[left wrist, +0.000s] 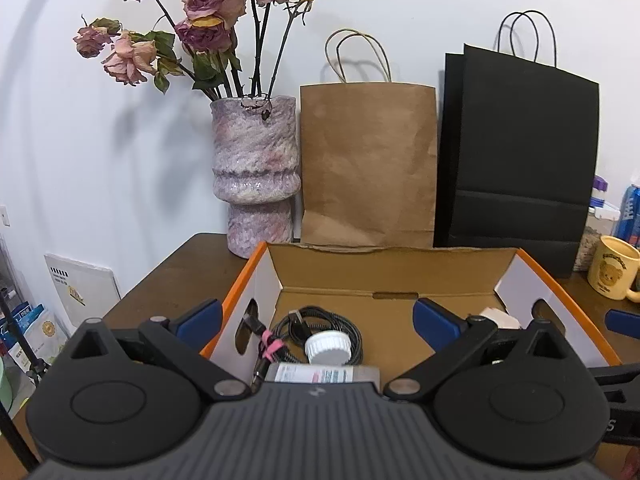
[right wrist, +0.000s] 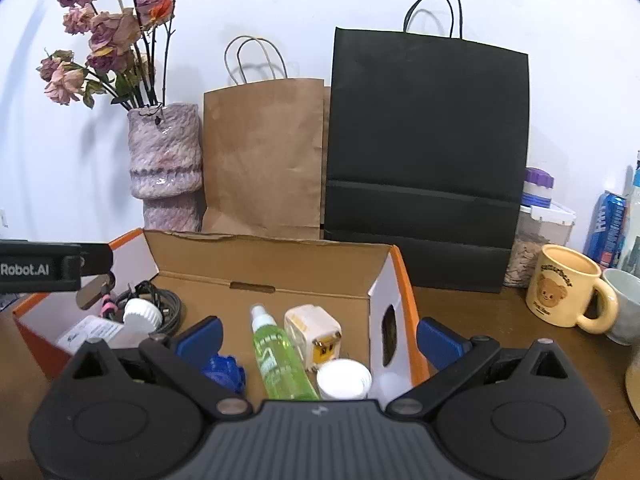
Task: Organize rigid objects
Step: 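Move both tools back out of the box toward the tape roll and white spray bottle, then grasp the clear tape roll with the right tool while the left tool grasps the white spray bottle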
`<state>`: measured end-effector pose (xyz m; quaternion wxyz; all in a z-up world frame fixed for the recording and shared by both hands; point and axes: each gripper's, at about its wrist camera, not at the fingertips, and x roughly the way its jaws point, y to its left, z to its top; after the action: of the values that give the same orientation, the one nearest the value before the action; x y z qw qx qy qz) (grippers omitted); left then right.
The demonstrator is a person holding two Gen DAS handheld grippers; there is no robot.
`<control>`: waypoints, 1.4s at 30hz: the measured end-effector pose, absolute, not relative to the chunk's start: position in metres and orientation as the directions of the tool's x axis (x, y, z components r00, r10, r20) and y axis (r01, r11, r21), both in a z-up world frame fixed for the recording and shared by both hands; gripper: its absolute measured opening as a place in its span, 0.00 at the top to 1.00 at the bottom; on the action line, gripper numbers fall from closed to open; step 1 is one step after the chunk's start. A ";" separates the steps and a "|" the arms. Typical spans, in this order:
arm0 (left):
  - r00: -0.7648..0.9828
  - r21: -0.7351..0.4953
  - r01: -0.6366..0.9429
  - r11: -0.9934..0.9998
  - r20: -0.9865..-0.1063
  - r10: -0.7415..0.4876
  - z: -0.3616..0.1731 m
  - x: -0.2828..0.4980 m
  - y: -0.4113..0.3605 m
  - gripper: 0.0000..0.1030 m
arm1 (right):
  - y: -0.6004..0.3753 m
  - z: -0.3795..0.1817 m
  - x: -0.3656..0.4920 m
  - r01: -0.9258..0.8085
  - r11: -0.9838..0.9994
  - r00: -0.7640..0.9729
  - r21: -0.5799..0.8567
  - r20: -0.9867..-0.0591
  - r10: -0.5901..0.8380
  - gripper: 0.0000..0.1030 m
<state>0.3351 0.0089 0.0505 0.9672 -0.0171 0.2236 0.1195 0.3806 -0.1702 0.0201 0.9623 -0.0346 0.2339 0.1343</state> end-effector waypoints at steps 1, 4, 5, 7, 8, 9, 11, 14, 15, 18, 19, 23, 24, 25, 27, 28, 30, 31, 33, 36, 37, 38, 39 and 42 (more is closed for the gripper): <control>0.872 0.021 -0.237 0.971 -0.437 0.222 0.050 0.332 0.008 0.00 | -0.172 0.020 0.377 -0.274 0.962 0.854 -0.006 -0.461 0.241 0.00; 0.872 0.024 -0.235 0.972 -0.436 0.222 0.048 0.320 0.008 0.00 | -0.177 0.020 0.366 -0.273 0.962 0.853 -0.008 -0.464 0.238 0.00; 0.873 0.024 -0.237 0.971 -0.434 0.224 0.048 0.316 0.008 0.00 | -0.178 0.020 0.361 -0.275 0.961 0.853 -0.009 -0.465 0.239 0.00; 0.873 0.019 -0.239 0.971 -0.433 0.223 0.048 0.307 0.009 0.00 | -0.181 0.020 0.352 -0.278 0.961 0.853 -0.013 -0.463 0.241 0.00; 0.874 0.018 -0.239 0.971 -0.431 0.224 0.048 0.303 0.009 0.00 | -0.182 0.020 0.348 -0.280 0.960 0.853 -0.016 -0.463 0.241 0.00; 0.875 0.020 -0.241 0.970 -0.428 0.226 0.047 0.298 0.009 0.00 | -0.183 0.020 0.343 -0.281 0.959 0.853 -0.021 -0.464 0.240 0.00; 0.874 0.021 -0.241 0.970 -0.430 0.227 0.046 0.290 0.009 0.00 | -0.183 0.019 0.335 -0.284 0.958 0.851 -0.033 -0.469 0.236 0.00; 0.871 0.027 -0.240 0.970 -0.436 0.227 0.044 0.277 0.008 0.00 | -0.184 0.016 0.322 -0.293 0.955 0.844 -0.045 -0.481 0.236 0.00; 0.869 0.030 -0.240 0.970 -0.438 0.228 0.042 0.274 0.007 0.00 | -0.184 0.015 0.318 -0.296 0.954 0.841 -0.049 -0.487 0.236 0.00; 0.863 0.041 -0.241 0.970 -0.447 0.234 0.037 0.260 0.006 0.00 | -0.186 0.011 0.304 -0.306 0.951 0.830 -0.052 -0.503 0.240 0.00; 0.859 0.047 -0.243 0.969 -0.453 0.237 0.035 0.256 0.005 0.00 | -0.186 0.010 0.301 -0.311 0.949 0.826 -0.052 -0.508 0.243 0.00; 0.846 0.042 -0.248 0.968 -0.477 0.238 0.028 0.241 0.006 0.00 | -0.186 0.006 0.289 -0.327 0.943 0.810 -0.059 -0.531 0.247 0.00; 0.842 0.042 -0.252 0.967 -0.482 0.241 0.027 0.238 0.006 0.00 | -0.185 0.004 0.286 -0.333 0.941 0.805 -0.060 -0.538 0.250 0.00; 0.838 0.043 -0.256 0.966 -0.489 0.244 0.026 0.235 0.006 0.00 | -0.184 0.002 0.283 -0.339 0.939 0.798 -0.061 -0.547 0.253 0.00; 0.830 0.039 -0.265 0.964 -0.500 0.248 0.023 0.229 0.008 0.00 | -0.182 -0.001 0.281 -0.349 0.935 0.786 -0.062 -0.563 0.256 0.00; 0.825 0.036 -0.268 0.963 -0.507 0.249 0.021 0.226 0.009 0.00 | -0.181 -0.004 0.281 -0.354 0.933 0.778 -0.061 -0.573 0.258 0.00; 0.819 0.036 -0.270 0.962 -0.517 0.250 0.018 0.222 0.010 0.00 | -0.179 -0.009 0.283 -0.357 0.933 0.764 -0.056 -0.592 0.256 0.00; 0.817 0.037 -0.271 0.962 -0.520 0.250 0.017 0.221 0.011 0.00 | -0.178 -0.012 0.284 -0.358 0.932 0.756 -0.053 -0.602 0.256 0.00; 0.814 0.035 -0.271 0.962 -0.525 0.249 0.015 0.220 0.011 0.00 | -0.177 -0.017 0.288 -0.358 0.933 0.744 -0.047 -0.618 0.254 0.00; 0.812 0.033 -0.270 0.962 -0.529 0.246 0.015 0.221 0.012 0.00 | -0.175 -0.021 0.293 -0.363 0.931 0.723 -0.039 -0.642 0.255 0.00; 0.811 0.032 -0.269 0.963 -0.531 0.245 0.014 0.221 0.012 0.00 | -0.176 -0.021 0.293 -0.364 0.931 0.720 -0.033 -0.644 0.259 0.00; 0.810 0.033 -0.269 0.963 -0.533 0.245 0.013 0.221 0.011 0.00 | -0.176 -0.022 0.294 -0.364 0.931 0.717 -0.029 -0.646 0.261 0.00; 0.809 0.033 -0.269 0.963 -0.535 0.245 0.013 0.221 0.011 0.00 | -0.175 -0.022 0.295 -0.364 0.931 0.715 -0.026 -0.649 0.262 0.00; 0.807 0.033 -0.267 0.963 -0.539 0.242 0.012 0.222 0.011 0.00 | -0.174 -0.024 0.298 -0.368 0.930 0.703 -0.012 -0.658 0.270 0.00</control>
<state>0.2220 0.0114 0.0118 0.9503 -0.0222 0.2804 0.1337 0.2980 -0.1744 -0.0236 0.9200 -0.0711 0.3442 0.1731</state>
